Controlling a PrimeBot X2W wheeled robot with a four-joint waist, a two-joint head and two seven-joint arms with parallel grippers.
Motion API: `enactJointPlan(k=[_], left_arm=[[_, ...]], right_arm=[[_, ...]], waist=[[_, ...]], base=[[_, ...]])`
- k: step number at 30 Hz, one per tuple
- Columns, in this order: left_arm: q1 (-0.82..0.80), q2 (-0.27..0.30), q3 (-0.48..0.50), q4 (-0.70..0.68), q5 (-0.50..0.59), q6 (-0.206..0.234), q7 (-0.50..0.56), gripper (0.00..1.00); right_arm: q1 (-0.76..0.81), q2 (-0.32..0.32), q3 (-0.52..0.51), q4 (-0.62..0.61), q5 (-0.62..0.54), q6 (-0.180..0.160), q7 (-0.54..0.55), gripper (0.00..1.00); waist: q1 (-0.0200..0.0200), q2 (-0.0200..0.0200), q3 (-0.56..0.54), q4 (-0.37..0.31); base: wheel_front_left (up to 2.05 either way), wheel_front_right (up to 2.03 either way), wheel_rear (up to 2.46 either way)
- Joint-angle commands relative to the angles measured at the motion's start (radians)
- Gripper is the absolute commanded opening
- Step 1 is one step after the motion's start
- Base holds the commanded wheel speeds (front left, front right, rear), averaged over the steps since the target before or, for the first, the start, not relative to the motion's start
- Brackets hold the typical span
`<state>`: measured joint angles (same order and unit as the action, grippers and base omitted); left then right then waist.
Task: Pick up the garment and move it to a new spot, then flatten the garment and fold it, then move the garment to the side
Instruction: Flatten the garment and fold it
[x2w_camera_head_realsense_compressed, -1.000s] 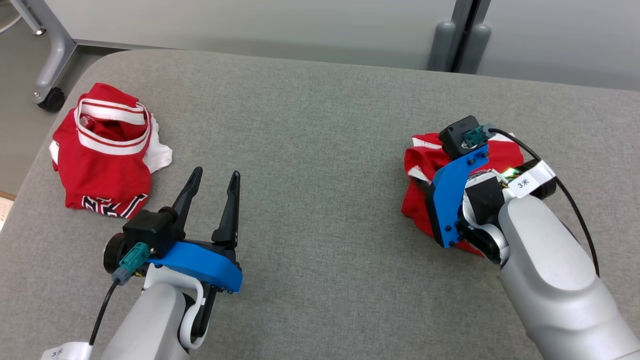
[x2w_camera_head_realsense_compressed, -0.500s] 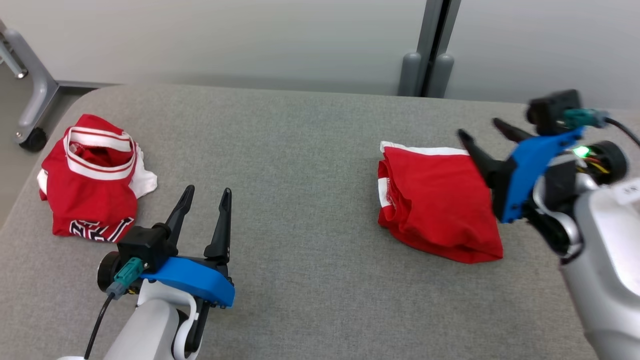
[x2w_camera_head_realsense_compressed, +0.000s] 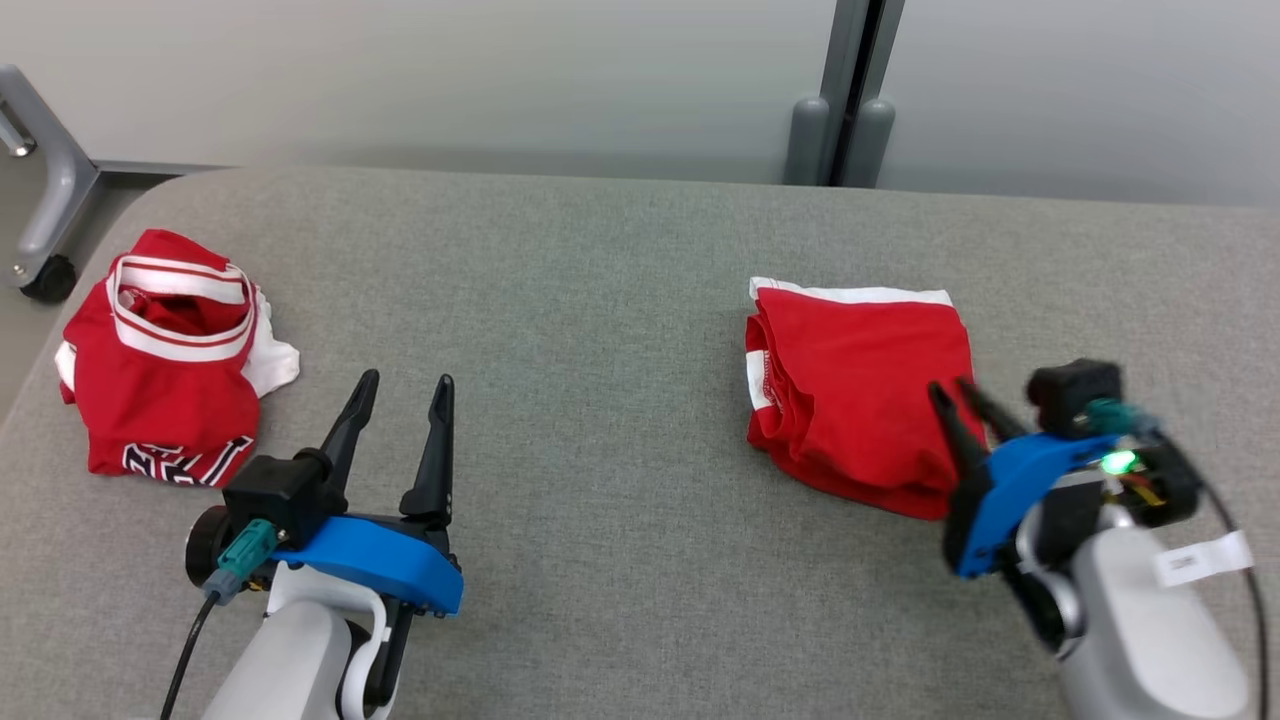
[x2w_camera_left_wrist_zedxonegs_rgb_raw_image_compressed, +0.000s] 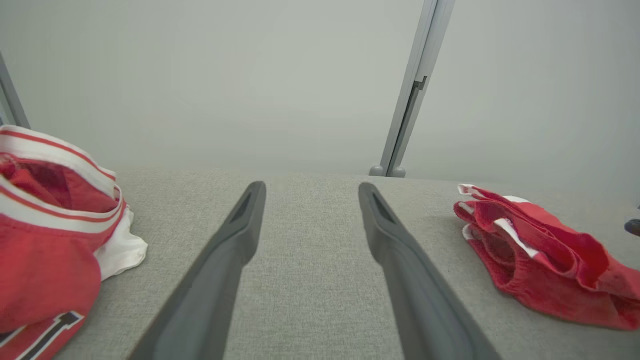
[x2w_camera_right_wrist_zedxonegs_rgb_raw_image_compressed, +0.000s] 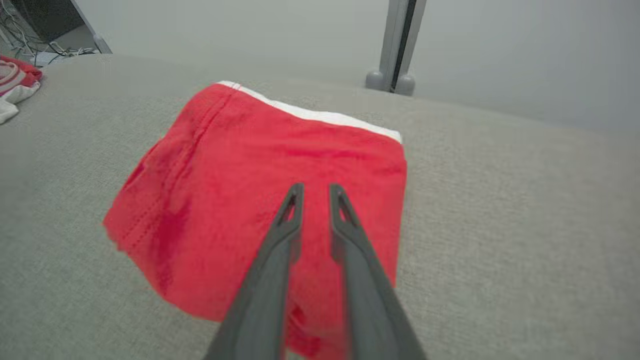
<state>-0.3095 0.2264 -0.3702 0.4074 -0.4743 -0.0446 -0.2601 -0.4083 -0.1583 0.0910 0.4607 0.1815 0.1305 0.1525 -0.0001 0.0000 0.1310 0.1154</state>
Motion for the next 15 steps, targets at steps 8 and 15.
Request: enactJointPlan(k=[8, 15], left_arm=[[-0.019, 0.007, 0.001, -0.012, -0.005, 0.005, -0.004, 1.00], [-0.024, 0.001, -0.013, -0.013, -0.003, 0.005, -0.004, 1.00]], right_arm=[[-0.071, 0.104, 0.123, 0.196, 0.030, 0.001, -0.173, 0.00], [-0.121, 0.105, 0.356, 0.326, 0.246, 0.001, -0.222, 0.00]], waist=[[0.0001, 0.0000, 0.034, 0.013], [0.0001, 0.0000, 0.041, 0.030]], base=[[0.00, 0.00, 0.00], [0.00, 0.00, 0.00]])
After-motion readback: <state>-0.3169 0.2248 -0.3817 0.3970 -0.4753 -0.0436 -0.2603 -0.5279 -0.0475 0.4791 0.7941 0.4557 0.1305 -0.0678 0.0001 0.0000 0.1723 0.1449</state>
